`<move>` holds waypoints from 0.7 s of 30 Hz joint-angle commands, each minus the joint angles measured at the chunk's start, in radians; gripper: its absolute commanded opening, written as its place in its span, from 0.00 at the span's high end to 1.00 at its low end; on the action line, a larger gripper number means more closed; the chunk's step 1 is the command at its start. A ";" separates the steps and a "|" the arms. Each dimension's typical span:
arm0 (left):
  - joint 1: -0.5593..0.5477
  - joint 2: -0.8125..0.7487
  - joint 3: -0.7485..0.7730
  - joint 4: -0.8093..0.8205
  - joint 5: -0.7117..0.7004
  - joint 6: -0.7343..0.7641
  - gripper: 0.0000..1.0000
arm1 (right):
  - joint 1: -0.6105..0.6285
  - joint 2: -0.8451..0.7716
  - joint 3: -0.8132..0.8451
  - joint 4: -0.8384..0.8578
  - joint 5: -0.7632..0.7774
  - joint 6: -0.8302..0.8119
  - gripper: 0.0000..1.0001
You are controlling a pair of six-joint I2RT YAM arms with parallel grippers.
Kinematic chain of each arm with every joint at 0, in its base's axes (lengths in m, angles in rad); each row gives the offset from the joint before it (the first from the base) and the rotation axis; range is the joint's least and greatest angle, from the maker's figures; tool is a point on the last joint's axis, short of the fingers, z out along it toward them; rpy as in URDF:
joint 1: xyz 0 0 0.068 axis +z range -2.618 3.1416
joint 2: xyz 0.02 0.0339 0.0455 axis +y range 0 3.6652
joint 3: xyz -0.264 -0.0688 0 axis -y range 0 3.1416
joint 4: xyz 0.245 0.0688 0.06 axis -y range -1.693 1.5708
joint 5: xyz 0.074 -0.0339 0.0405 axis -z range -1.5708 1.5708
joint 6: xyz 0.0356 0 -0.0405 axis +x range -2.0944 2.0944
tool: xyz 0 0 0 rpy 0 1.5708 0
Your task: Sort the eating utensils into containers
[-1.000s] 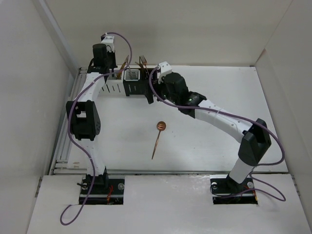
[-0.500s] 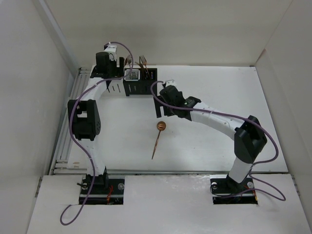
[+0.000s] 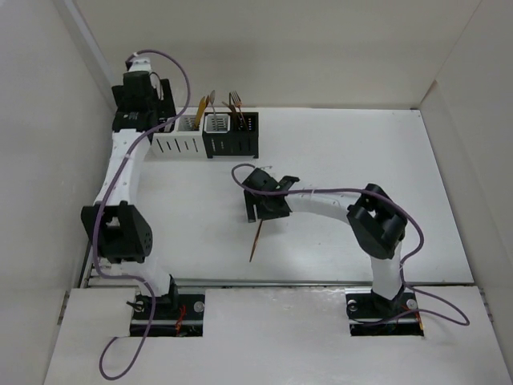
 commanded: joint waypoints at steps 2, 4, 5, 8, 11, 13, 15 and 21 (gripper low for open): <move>0.058 -0.125 -0.067 -0.079 0.023 -0.058 0.00 | 0.046 0.001 -0.023 0.001 -0.053 0.069 0.19; 0.067 -0.145 -0.120 -0.079 0.005 -0.058 0.00 | 0.067 0.001 -0.032 0.012 -0.028 0.069 0.21; 0.067 -0.159 -0.134 -0.067 -0.008 -0.058 0.00 | 0.081 0.023 -0.032 0.012 -0.019 0.069 0.22; 0.077 -0.168 -0.166 -0.067 -0.054 -0.058 0.00 | 0.081 0.069 -0.032 -0.007 -0.036 0.078 0.31; 0.077 -0.179 -0.166 -0.067 -0.063 -0.049 0.00 | 0.081 0.116 -0.032 0.002 -0.062 0.088 0.46; 0.077 -0.179 -0.166 -0.067 -0.063 -0.049 0.00 | 0.081 0.136 -0.032 -0.007 -0.062 0.098 0.68; 0.086 -0.179 -0.166 -0.067 -0.063 -0.049 0.00 | 0.081 0.136 -0.041 -0.030 -0.062 0.098 0.91; 0.107 -0.188 -0.143 -0.087 -0.042 -0.058 0.00 | 0.038 0.170 -0.129 -0.030 -0.085 0.135 1.00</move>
